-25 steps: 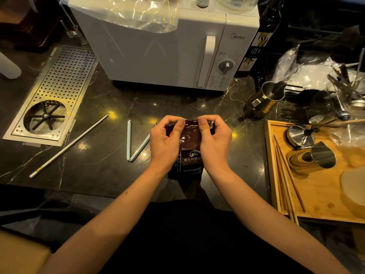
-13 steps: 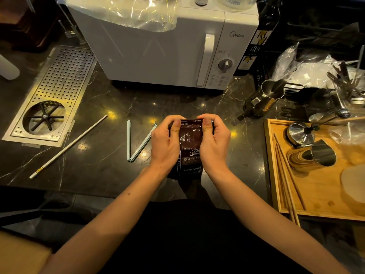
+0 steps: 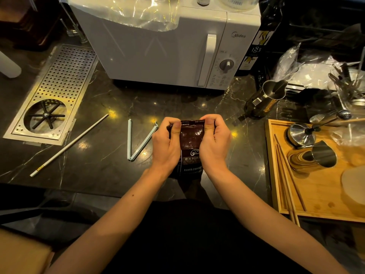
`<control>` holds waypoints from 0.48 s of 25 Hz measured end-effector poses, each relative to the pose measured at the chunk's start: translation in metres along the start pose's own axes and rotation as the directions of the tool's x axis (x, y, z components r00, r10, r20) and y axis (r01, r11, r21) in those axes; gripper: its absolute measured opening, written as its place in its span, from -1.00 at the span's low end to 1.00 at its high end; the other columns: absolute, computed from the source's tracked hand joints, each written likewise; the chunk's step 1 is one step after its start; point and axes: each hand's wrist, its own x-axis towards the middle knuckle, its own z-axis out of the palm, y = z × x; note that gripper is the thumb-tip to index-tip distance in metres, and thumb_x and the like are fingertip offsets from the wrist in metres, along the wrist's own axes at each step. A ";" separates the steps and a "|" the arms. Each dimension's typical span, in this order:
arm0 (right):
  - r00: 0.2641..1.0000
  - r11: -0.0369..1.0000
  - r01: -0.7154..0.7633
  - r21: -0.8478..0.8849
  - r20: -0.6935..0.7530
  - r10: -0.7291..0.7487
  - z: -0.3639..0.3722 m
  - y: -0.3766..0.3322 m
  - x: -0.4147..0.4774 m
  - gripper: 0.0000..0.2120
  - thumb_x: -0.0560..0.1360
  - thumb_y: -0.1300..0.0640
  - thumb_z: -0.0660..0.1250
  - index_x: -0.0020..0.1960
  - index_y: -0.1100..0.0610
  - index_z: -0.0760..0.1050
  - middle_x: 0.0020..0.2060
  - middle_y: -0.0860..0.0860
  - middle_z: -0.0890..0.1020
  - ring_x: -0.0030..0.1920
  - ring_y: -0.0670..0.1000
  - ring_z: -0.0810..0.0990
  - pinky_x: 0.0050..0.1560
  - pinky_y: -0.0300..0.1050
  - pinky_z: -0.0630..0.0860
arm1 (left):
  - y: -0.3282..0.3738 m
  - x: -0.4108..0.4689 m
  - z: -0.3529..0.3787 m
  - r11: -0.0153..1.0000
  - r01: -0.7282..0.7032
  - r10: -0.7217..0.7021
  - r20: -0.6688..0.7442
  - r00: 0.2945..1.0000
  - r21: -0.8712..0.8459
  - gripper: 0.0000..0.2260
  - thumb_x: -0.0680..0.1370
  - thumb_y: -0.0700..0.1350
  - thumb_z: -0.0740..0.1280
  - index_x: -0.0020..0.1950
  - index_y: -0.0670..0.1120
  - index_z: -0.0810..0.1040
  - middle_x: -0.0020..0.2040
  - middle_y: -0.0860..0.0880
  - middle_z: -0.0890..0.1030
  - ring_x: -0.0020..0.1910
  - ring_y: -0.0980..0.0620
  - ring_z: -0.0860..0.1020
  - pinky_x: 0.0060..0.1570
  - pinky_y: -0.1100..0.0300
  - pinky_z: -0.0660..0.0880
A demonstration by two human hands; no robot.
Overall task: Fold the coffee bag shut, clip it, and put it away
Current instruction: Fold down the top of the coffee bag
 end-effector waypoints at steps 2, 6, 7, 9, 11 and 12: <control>1.000 1.000 -0.004 0.009 -0.003 0.004 0.000 0.001 0.000 -0.77 0.65 0.18 0.16 -0.12 0.07 0.52 -0.32 -0.15 0.57 -0.27 -0.22 0.54 -0.24 -0.36 0.42 | 0.000 0.000 -0.001 1.000 -0.006 0.006 0.011 1.000 -0.005 -0.82 0.66 -0.11 0.13 -0.03 -0.09 0.49 -0.21 0.10 0.54 -0.21 0.06 0.55 -0.21 0.24 0.47; 1.000 0.999 -0.011 0.035 0.000 0.011 -0.001 0.001 -0.002 -0.78 0.65 0.18 0.16 -0.10 0.07 0.53 -0.29 -0.14 0.58 -0.25 -0.21 0.55 -0.21 -0.32 0.45 | -0.004 0.001 -0.001 0.998 -0.045 0.045 -0.004 0.999 0.037 -0.71 0.66 -0.10 0.07 -0.01 -0.17 0.55 -0.19 -0.03 0.60 -0.20 0.05 0.58 -0.21 0.24 0.48; 1.000 0.999 -0.007 0.037 0.002 0.007 -0.001 0.000 -0.003 -0.79 0.65 0.18 0.16 -0.09 0.07 0.53 -0.28 -0.14 0.58 -0.24 -0.21 0.55 -0.20 -0.34 0.45 | -0.004 0.000 0.000 0.997 -0.052 0.053 -0.016 0.998 0.052 -0.69 0.66 -0.09 0.07 -0.03 -0.19 0.55 -0.21 -0.07 0.61 -0.22 0.07 0.56 -0.23 0.26 0.46; 1.000 0.999 0.005 0.044 0.009 -0.006 -0.003 0.000 -0.004 -0.82 0.65 0.17 0.17 -0.04 0.06 0.53 -0.23 -0.14 0.59 -0.19 -0.21 0.56 -0.16 -0.34 0.47 | -0.003 0.000 0.000 0.995 -0.056 0.058 -0.024 0.998 0.077 -0.71 0.66 -0.13 0.08 -0.05 -0.21 0.55 -0.24 -0.13 0.61 -0.24 0.03 0.54 -0.27 0.30 0.42; 0.999 0.998 -0.002 0.055 0.035 0.000 -0.006 0.001 -0.004 -0.86 0.64 0.13 0.20 0.00 0.01 0.53 -0.18 -0.14 0.61 -0.14 -0.18 0.59 -0.11 -0.24 0.53 | -0.002 0.001 -0.001 0.996 -0.052 0.054 -0.014 0.998 0.076 -0.73 0.67 -0.18 0.09 -0.06 -0.22 0.54 -0.25 -0.15 0.61 -0.23 0.01 0.54 -0.29 0.31 0.42; 0.999 0.998 -0.009 0.058 0.053 0.006 -0.008 0.002 -0.004 -0.88 0.63 0.11 0.22 -0.01 -0.02 0.52 -0.18 -0.13 0.62 -0.14 -0.15 0.60 -0.10 -0.19 0.55 | -0.002 0.001 -0.001 0.997 -0.050 0.051 -0.010 0.999 0.066 -0.73 0.67 -0.18 0.10 -0.05 -0.22 0.55 -0.25 -0.13 0.61 -0.22 0.00 0.54 -0.28 0.32 0.42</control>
